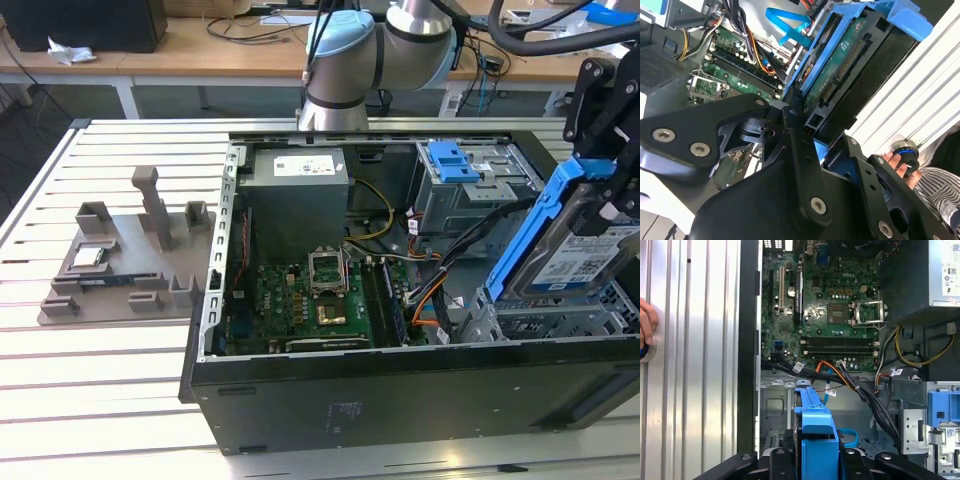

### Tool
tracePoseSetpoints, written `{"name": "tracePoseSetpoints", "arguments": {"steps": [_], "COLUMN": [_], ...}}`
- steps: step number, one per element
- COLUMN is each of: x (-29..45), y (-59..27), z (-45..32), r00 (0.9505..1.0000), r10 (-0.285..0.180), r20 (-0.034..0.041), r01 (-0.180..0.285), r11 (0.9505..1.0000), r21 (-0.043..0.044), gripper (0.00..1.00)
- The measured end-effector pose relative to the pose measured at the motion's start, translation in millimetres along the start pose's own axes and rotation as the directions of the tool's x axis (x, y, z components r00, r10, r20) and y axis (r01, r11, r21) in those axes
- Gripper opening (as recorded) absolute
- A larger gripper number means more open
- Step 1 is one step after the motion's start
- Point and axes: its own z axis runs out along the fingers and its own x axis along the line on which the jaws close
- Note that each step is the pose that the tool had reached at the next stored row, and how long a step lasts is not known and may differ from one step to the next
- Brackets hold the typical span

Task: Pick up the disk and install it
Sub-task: 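Insert the disk into the insertion slot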

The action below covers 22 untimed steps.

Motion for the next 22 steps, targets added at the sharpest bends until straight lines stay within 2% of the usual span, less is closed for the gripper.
{"name": "tracePoseSetpoints", "arguments": {"steps": [5, 11, 14, 16, 22], "x": [0.1, 0.6, 1.7, 1.8, 1.8], "y": [-0.2, -0.9, -2.2, -2.3, -2.4], "z": [3.9, 17.6, 46.9, 49.8, 50.4], "r00": [1.0000, 1.0000, 1.0000, 1.0000, 1.0000], "r10": [0.009, 0.010, 0.009, 0.010, 0.010], "r20": [-0.0001, -0.0001, 0.0000, -0.0002, -0.0001], "r01": [-0.009, -0.010, -0.009, -0.010, -0.010], "r11": [1.0000, 1.0000, 1.0000, 1.0000, 1.0000], "r21": [0.0004, 0.0004, 0.0004, 0.0004, 0.0004], "gripper": [0.37, 0.37, 0.37, 0.37, 0.37]}}
